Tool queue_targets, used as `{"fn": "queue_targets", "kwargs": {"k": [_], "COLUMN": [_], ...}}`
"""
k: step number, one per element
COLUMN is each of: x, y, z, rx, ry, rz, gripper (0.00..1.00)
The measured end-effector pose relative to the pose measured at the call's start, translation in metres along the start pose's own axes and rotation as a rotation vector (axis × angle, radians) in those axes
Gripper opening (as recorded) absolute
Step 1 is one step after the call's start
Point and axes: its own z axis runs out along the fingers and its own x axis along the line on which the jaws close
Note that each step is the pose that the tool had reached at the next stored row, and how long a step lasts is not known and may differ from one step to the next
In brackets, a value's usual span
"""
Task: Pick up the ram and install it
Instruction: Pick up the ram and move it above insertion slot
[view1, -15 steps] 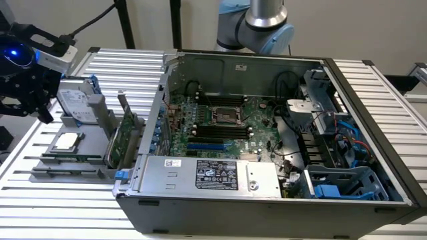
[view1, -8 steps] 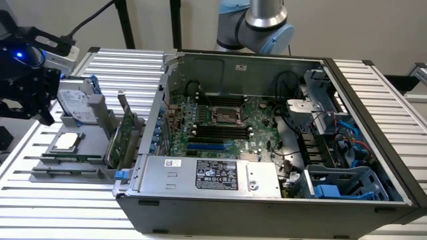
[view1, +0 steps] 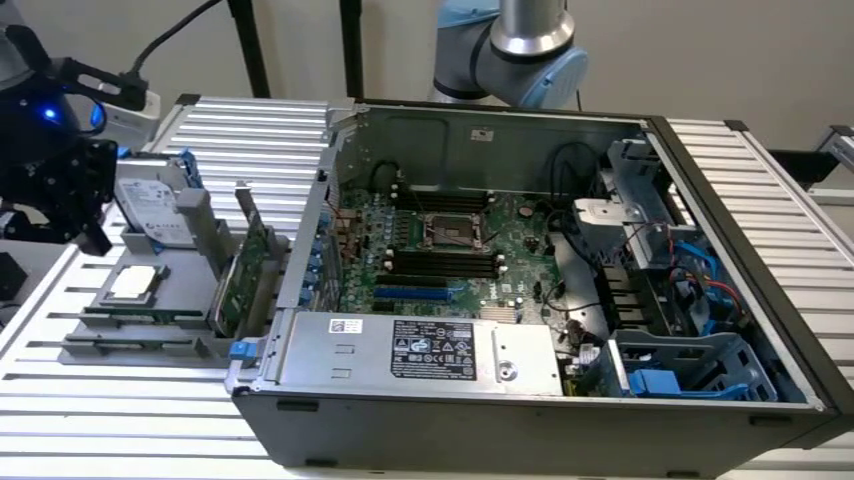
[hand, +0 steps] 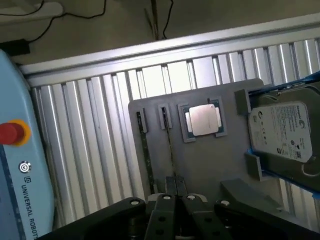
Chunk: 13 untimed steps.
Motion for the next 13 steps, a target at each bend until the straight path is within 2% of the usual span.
{"fn": "queue_targets", "kwargs": {"k": [10, 12, 13], "x": [0.001, 0.0037, 0.006], "y": [-0.0004, -0.0008, -0.001], "z": [0.0064, 0.0083, 0.0094], "rx": [0.0084, 0.0098, 0.0109], "ry": [0.0052, 0.004, 0.0024], "rz": [-0.141, -0.153, -0.156], "gripper": [0.0, 0.0, 1.0]}}
